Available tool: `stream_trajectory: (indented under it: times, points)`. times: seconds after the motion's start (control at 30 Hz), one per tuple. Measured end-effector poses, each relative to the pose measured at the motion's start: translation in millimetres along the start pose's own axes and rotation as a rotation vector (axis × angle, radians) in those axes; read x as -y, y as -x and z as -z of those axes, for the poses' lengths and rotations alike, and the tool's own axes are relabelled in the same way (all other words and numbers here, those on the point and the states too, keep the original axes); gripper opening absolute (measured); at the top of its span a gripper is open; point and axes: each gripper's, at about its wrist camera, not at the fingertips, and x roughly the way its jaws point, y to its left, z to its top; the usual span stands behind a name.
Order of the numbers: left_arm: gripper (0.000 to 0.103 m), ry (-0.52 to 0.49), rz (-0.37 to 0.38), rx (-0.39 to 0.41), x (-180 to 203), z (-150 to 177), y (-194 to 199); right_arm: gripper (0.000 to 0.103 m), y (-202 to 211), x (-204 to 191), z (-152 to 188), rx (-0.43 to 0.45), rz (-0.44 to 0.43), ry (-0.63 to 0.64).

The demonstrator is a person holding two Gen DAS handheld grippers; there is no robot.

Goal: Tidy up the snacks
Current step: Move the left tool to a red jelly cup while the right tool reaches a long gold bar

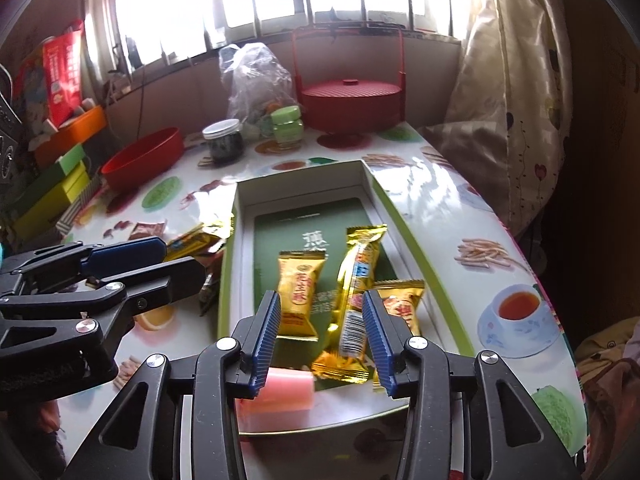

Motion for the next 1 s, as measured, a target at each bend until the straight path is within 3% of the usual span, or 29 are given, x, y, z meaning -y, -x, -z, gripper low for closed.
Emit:
stream_trajectory:
  times: [0.4, 1.0]
  points:
    - [0.049, 0.086, -0.075, 0.043, -43.8, 14.0, 21.7, 0.048, -3.5, -28.2, -7.2, 0.01, -0.072, 0.043]
    - [0.049, 0.238, -0.186, 0.029, -114.7, 41.4, 30.5, 0.049, -30.2, -83.4, -14.2, -0.031, -0.154, 0.194]
